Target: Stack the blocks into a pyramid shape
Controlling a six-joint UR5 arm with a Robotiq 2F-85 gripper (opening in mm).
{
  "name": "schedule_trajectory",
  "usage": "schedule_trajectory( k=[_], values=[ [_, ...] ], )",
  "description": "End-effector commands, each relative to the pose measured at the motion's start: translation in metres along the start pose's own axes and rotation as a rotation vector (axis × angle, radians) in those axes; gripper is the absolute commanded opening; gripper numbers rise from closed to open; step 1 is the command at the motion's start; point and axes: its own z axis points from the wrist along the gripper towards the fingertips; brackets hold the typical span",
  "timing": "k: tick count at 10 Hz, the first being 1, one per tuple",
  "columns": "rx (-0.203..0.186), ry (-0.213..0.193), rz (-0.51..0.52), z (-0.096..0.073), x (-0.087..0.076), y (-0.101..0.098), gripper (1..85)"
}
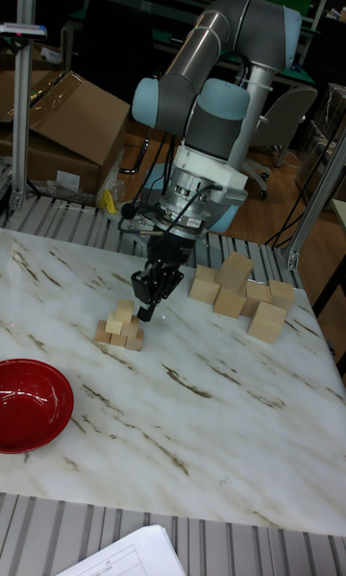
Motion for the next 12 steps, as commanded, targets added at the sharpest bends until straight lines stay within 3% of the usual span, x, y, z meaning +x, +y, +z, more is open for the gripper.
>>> schedule_trajectory(
  k=[1,5,9,12],
  values=[
    [0.027,-0.013,0.111,-0.009,0.002,-0.004,1.0],
    [0.026,-0.044,0.159,-0.008,-0.006,-0.006,1.0],
    [0.067,-0.006,0.164,-0.008,0.005,-0.016,1.0],
    [0.057,-0.006,0.182,-0.008,0.005,-0.015,1.0]
  ],
)
